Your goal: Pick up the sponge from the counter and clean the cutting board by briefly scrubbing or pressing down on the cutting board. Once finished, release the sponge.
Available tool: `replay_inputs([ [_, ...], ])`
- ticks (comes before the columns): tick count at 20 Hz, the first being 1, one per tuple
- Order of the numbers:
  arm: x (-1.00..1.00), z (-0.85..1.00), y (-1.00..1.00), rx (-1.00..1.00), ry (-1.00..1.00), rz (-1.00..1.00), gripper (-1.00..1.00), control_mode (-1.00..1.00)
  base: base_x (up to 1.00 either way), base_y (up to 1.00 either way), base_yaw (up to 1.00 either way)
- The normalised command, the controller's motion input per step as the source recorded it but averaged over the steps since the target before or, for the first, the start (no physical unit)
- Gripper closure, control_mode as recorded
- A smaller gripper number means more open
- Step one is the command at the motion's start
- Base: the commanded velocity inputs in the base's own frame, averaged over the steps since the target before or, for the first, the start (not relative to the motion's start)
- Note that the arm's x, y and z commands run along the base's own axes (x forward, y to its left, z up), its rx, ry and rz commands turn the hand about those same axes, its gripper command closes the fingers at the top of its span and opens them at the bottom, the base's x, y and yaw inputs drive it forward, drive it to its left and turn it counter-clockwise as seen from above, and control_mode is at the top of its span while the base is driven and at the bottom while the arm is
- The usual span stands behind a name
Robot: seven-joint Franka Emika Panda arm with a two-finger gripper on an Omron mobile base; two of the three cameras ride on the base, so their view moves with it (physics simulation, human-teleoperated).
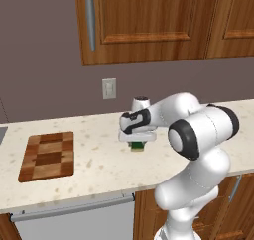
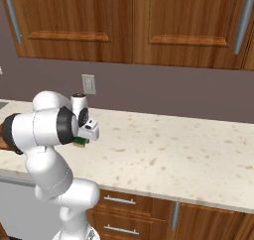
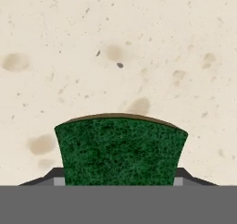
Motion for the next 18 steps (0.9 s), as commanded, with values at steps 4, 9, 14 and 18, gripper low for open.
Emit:
replay_inputs([
  [4,-0.01,0.29,0.6,0.0,0.0,0.04,1.0,-1.0,0.0,0.0,0.0],
  [9,-0.02,0.12,0.66,0.0,0.0,0.01,1.0,-1.0,0.0,0.0,0.0],
  [14,-0.1,0.11,0.72,0.0,0.0,0.0,1.0,-1.0,0.0,0.0,0.0],
  [18,-0.21,0.16,0.56,0.0,0.0,0.01,1.0,-1.0,0.0,0.0,0.0],
])
